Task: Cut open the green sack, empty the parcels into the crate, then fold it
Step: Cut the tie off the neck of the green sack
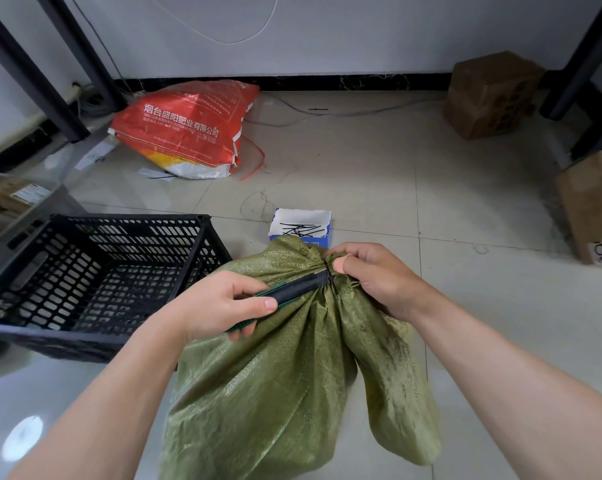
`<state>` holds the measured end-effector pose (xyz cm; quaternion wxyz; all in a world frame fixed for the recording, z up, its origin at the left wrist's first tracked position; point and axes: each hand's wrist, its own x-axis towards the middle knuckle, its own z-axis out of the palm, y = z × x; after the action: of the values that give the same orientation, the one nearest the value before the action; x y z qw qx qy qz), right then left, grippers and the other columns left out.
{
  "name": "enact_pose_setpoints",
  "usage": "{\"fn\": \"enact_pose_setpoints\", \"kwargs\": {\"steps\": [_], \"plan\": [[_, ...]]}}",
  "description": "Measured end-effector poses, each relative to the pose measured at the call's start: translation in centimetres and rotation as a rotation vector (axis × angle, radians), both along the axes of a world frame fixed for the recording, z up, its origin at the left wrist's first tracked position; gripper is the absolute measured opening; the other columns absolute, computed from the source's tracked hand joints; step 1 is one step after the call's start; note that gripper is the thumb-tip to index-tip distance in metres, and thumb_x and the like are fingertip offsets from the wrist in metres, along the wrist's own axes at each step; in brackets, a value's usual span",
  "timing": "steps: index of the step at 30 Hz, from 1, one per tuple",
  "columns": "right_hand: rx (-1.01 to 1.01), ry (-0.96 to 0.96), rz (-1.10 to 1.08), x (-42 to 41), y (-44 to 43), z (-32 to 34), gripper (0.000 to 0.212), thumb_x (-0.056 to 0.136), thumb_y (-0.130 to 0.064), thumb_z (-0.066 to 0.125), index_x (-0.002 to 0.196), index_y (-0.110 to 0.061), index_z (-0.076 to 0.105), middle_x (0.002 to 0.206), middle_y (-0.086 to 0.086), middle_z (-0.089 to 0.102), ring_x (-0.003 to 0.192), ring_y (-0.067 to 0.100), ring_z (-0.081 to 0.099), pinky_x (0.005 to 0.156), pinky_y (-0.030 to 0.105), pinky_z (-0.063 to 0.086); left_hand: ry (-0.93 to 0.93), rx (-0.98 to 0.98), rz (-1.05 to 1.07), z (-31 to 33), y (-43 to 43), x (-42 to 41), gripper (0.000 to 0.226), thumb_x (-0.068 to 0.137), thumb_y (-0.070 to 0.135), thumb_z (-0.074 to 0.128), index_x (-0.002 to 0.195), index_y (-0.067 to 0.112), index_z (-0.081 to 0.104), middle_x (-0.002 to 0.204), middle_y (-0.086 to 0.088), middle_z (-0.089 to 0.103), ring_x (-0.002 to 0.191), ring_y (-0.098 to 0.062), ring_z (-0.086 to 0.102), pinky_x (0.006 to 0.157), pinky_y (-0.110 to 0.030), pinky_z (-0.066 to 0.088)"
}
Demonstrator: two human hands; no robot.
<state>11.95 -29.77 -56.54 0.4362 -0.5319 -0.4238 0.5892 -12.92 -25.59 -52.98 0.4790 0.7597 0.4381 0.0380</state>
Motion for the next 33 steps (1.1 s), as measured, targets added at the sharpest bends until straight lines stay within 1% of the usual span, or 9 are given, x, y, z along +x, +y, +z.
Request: {"fn": "enact_pose_setpoints", "kwargs": {"steps": [3,8,14,18,21,23,27,30,33], "plan": [[-0.024,0.023,0.012,0.0,0.0,0.0,0.021,0.094,-0.003,0.050,0.094,-0.012,0.069,0.081,0.007,0.068,0.067,0.016,0.061,0.065,0.026,0.047,0.030,0.082,-0.002,0.2,0.0,0.2,0.035,0.096,0.026,0.063,0.061,0.024,0.058,0.056,-0.002,0.062,0.047,-0.014,0.055,0.055,-0.025,0.048],[-0.051,0.021,0.043,0.1,-0.2,0.1,0.020,0.094,-0.002,0.050,0.092,-0.013,0.067,0.081,0.011,0.064,0.067,0.019,0.057,0.065,0.029,0.044,0.111,0.216,-0.008,0.7,0.1,0.7,0.017,0.094,0.032,0.065,0.085,0.019,0.071,0.060,-0.004,0.069,0.045,-0.009,0.055,0.052,-0.022,0.047],[-0.021,0.007,0.019,0.4,-0.3,-0.2,0.016,0.090,-0.004,0.054,0.088,-0.012,0.069,0.082,0.015,0.061,0.074,0.023,0.054,0.070,0.032,0.041,0.130,0.100,-0.016,0.7,0.2,1.3,0.029,0.096,0.029,0.062,0.076,0.008,0.063,0.057,-0.001,0.062,0.048,-0.017,0.052,0.051,-0.023,0.045],[-0.020,0.007,0.034,0.2,-0.5,-0.2,0.016,0.091,-0.004,0.053,0.094,-0.007,0.068,0.083,0.015,0.062,0.072,0.021,0.056,0.066,0.029,0.043,0.144,0.132,-0.016,0.7,0.2,1.2,0.030,0.096,0.032,0.061,0.070,0.017,0.062,0.058,-0.002,0.064,0.047,-0.016,0.054,0.052,-0.023,0.046],[-0.028,0.057,0.001,-0.1,-0.3,-0.2,0.020,0.078,-0.014,0.056,0.092,-0.007,0.068,0.082,0.012,0.064,0.071,0.019,0.059,0.065,0.026,0.044,0.128,0.183,0.009,0.6,0.0,1.2,0.031,0.095,0.033,0.062,0.066,0.024,0.061,0.057,-0.001,0.065,0.045,-0.012,0.055,0.053,-0.024,0.047],[-0.035,0.104,0.008,0.0,-0.3,-0.3,0.032,0.070,-0.020,0.056,0.095,-0.005,0.068,0.085,0.011,0.067,0.076,0.022,0.062,0.069,0.028,0.047,0.077,0.170,0.077,0.2,-0.2,1.2,0.033,0.094,0.031,0.063,0.062,0.026,0.062,0.055,-0.001,0.064,0.045,-0.012,0.055,0.055,-0.025,0.048],[-0.002,0.137,0.108,0.1,-0.6,-0.8,0.027,0.078,-0.020,0.064,0.103,-0.014,0.071,0.099,0.009,0.073,0.089,0.024,0.069,0.086,0.036,0.052,0.069,0.200,0.129,-0.2,-0.2,1.1,0.032,0.094,0.030,0.062,0.063,0.023,0.061,0.054,0.000,0.063,0.045,-0.015,0.056,0.055,-0.029,0.049],[-0.017,0.202,0.085,-0.4,-0.6,-1.2,0.038,0.080,-0.023,0.068,0.117,-0.017,0.068,0.113,0.012,0.072,0.102,0.028,0.069,0.096,0.042,0.051,0.051,0.215,0.143,-0.1,-0.2,1.1,0.030,0.094,0.029,0.062,0.066,0.021,0.062,0.055,-0.001,0.064,0.047,-0.015,0.056,0.054,-0.031,0.050],[-0.030,0.292,0.047,-0.9,-0.5,-1.6,0.040,0.080,-0.023,0.072,0.119,-0.020,0.068,0.115,0.011,0.072,0.102,0.026,0.069,0.097,0.040,0.051,0.010,0.184,0.171,-0.3,-0.4,1.2,0.031,0.095,0.026,0.063,0.068,0.011,0.062,0.055,-0.004,0.062,0.047,-0.015,0.053,0.052,-0.026,0.046]]}}
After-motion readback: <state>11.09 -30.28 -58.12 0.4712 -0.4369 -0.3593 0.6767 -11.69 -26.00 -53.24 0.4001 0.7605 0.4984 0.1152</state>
